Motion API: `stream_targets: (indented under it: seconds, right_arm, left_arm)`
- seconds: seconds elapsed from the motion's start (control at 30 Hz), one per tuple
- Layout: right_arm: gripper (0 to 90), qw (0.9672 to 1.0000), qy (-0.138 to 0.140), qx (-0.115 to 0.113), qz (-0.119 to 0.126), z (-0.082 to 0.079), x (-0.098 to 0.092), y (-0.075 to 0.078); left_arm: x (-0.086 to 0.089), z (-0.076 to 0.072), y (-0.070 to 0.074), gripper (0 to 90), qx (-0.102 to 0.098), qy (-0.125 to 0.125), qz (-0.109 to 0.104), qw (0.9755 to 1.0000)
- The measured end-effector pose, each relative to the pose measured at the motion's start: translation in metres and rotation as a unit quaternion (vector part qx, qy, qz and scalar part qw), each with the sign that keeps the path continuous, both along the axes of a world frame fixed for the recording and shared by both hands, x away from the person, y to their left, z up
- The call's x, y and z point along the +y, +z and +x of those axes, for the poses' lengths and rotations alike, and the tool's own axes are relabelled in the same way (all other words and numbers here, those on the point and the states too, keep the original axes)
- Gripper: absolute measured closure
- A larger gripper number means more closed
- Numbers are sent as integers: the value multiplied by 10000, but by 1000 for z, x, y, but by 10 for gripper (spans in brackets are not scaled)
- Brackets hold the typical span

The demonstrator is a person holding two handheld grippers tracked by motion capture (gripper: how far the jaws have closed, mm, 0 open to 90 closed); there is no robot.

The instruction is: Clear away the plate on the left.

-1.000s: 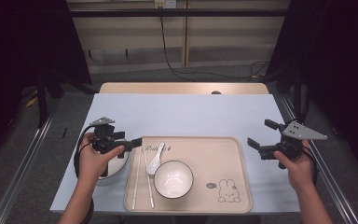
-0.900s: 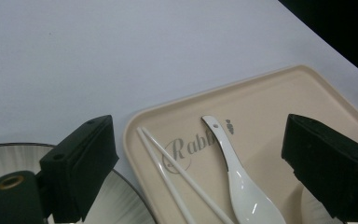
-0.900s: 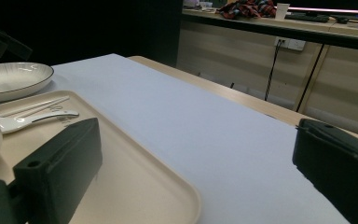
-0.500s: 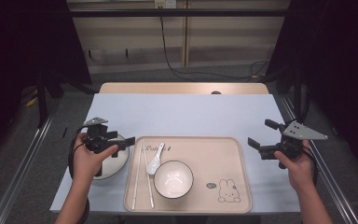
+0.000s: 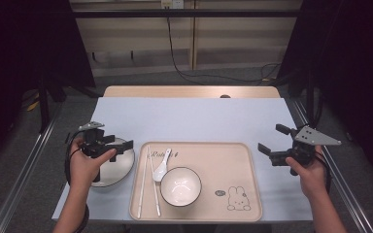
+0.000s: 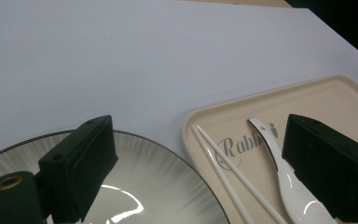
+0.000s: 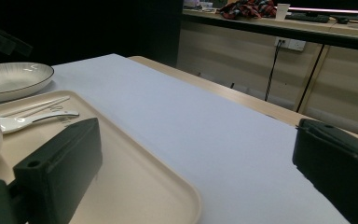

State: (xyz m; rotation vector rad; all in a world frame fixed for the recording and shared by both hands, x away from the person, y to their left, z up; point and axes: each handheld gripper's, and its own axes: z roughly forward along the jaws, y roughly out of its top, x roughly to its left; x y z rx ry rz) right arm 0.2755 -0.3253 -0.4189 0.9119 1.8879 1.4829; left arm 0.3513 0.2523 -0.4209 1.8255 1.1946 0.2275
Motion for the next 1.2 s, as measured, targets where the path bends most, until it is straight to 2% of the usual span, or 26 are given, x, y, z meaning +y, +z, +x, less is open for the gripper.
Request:
stream_targets:
  seconds: [0.2,0.37,0.43,0.5,0.53,0.6,0.63,0.8,0.87,0.9,1.0,1.07,1.1,1.2]
  right_arm:
    - [9,10000,-7,-17,-34,0,1,0]
    - [9,10000,69,65,-24,0,1,-1]
    - [9,9999,100,71,-46,1,1,0]
    - [9,9999,78,56,-59,1,1,-1]
    - [9,9999,74,55,-61,1,0,-1]
    - [9,10000,26,37,-35,1,1,-1]
    - [9,9999,80,74,-48,1,1,-1]
    - [9,10000,24,46,-40,1,2,-1]
    - [9,10000,32,38,-35,1,2,-1]
    - [9,10000,29,32,-41,1,2,-2]
    - [9,10000,26,55,-57,1,1,-2]
    - [9,10000,1,68,-64,1,2,-2]
    - [9,9999,87,118,-77,1,1,-2]
    - [9,9999,88,112,-80,1,1,-2]
  left_arm:
    - [8,2,-3,97,15,125,175,9998]
    - [17,4,-5,97,38,178,194,9996]
    - [20,5,-7,98,25,302,146,9994]
    - [23,6,-8,99,-7,310,285,9991]
    - [25,6,-9,99,-6,357,241,9991]
    - [29,7,-9,100,12,356,339,9988]
    - [29,6,-10,100,-11,436,334,9985]
    - [37,7,-12,104,-1,513,332,9981]
    - [40,7,-13,104,-5,522,412,9978]
    - [41,7,-13,103,-1,573,363,9977]
    - [44,7,-13,95,23,577,428,9974]
    - [45,7,-15,92,30,629,392,9972]
    - [47,7,-15,92,32,626,413,9972]
    - [50,7,-16,83,-3,637,443,9970]
